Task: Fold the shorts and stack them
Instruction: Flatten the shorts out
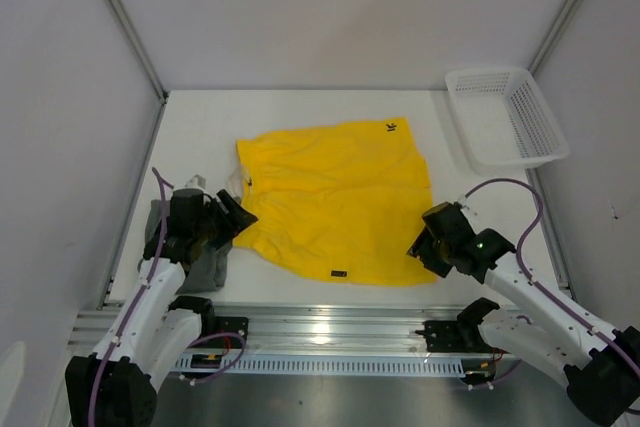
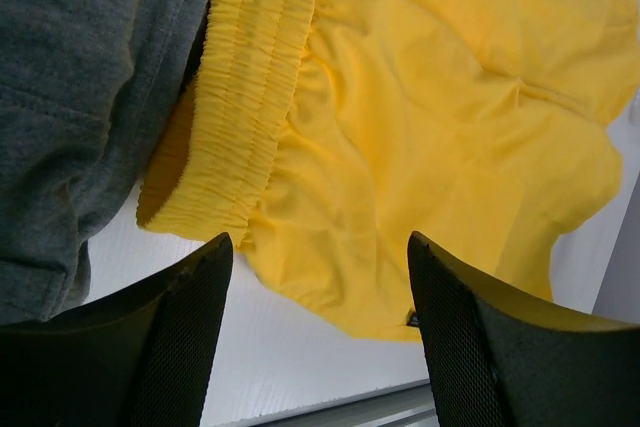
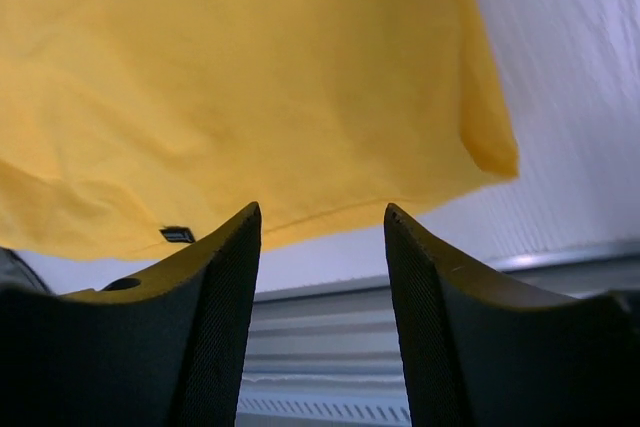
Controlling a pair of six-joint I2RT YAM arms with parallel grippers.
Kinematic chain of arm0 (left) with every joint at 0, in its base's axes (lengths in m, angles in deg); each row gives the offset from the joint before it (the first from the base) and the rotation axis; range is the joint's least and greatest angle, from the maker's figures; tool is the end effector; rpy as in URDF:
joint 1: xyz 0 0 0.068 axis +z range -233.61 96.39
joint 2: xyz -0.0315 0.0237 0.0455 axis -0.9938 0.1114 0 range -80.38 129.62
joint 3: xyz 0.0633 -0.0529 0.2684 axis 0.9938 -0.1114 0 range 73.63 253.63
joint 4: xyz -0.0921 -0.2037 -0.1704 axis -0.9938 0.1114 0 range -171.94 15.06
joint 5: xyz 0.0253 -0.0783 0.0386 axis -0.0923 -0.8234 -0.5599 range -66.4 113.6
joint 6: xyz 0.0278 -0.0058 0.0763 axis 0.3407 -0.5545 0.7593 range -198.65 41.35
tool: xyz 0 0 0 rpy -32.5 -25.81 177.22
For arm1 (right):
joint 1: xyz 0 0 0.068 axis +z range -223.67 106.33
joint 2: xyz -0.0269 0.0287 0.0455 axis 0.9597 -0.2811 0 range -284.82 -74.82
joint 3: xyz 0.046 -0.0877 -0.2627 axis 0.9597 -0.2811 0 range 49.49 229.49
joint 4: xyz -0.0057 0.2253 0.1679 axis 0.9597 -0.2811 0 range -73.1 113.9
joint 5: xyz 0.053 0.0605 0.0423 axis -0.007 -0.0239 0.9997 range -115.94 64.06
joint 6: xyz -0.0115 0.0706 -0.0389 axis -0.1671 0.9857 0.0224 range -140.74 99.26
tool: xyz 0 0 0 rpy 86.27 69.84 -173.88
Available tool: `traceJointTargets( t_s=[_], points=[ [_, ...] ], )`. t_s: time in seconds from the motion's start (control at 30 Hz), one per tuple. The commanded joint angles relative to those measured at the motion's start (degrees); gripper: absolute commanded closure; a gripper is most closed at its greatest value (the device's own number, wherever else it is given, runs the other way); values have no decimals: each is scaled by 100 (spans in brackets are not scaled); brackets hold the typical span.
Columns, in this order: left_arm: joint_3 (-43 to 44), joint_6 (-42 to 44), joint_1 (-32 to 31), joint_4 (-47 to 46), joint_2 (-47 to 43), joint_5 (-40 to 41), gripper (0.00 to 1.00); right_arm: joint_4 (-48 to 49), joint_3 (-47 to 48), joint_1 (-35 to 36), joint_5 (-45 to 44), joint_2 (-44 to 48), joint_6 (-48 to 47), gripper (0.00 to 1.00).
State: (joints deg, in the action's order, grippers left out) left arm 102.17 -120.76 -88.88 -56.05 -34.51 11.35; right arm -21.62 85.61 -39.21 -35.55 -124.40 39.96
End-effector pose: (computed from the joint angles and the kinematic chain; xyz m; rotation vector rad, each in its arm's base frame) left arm 0.2041 -0.0338 0.1890 -0.6514 2.3085 -0.6518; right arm 0.1633 0.0978 0.1940 0.6565 2.5463 0.3895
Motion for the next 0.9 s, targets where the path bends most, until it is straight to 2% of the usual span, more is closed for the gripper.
traceJointTargets(
  t_s=[0.0, 0.23, 0.47, 0.77, 0.83, 0.87],
  points=[
    [20, -96, 9, 354, -262, 99, 27, -1203, -26, 140, -463, 80, 1170, 44],
    [29, -219, 9, 566, -175, 197, 28, -1671, -123, 184, -700, 98, 1935, 43],
    [-32, -184, 9, 444, -25, 197, 28, -1504, -404, 457, -998, 28, 2542, 41],
    [-102, -166, 9, 215, 186, 144, 29, -670, -939, 465, -1043, -403, 3289, 41],
    [-94, -158, 9, 215, 194, 135, 29, -345, -1036, 457, -1052, -377, 3377, 43],
    [-94, -157, 9, 206, 203, 135, 29, -309, -1054, 465, -1061, -385, 3421, 47]
  ],
)
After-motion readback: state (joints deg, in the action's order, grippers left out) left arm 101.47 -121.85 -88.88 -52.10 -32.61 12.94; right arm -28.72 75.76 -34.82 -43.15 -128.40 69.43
